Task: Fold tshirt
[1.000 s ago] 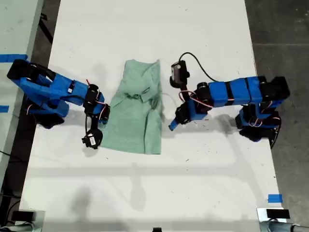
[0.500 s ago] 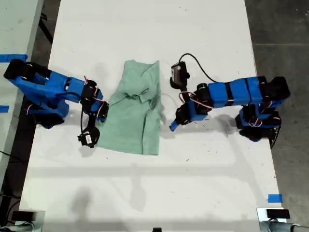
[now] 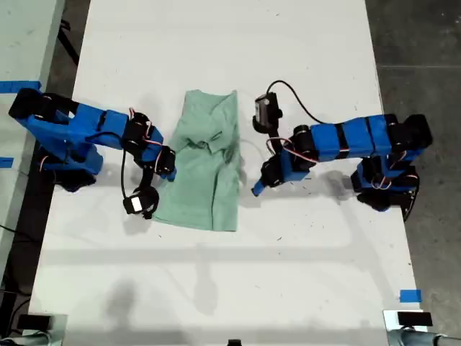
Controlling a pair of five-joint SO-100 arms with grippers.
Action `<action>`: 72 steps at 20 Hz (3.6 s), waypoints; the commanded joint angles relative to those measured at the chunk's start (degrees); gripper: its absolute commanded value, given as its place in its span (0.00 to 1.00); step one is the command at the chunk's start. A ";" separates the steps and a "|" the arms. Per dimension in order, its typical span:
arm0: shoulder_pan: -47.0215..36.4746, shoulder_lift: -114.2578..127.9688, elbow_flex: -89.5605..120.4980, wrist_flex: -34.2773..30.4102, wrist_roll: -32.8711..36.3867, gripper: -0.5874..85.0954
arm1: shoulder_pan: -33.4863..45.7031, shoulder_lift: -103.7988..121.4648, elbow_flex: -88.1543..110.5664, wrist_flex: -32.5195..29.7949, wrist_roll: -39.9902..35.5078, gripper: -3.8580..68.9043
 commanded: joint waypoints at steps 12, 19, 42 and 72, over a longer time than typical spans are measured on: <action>-2.02 -31.55 -39.37 10.72 5.36 0.01 | -1.85 8.79 5.10 -3.52 1.41 0.36; -0.35 -23.55 -41.13 13.89 6.77 0.43 | -1.14 13.27 10.02 -4.66 1.41 0.36; 16.88 8.09 -0.18 2.37 -14.15 0.41 | -6.77 -27.95 -41.84 5.45 4.75 0.44; 9.67 -15.91 0.62 -12.39 6.59 0.01 | -1.76 -45.18 -44.21 -0.35 0.09 0.07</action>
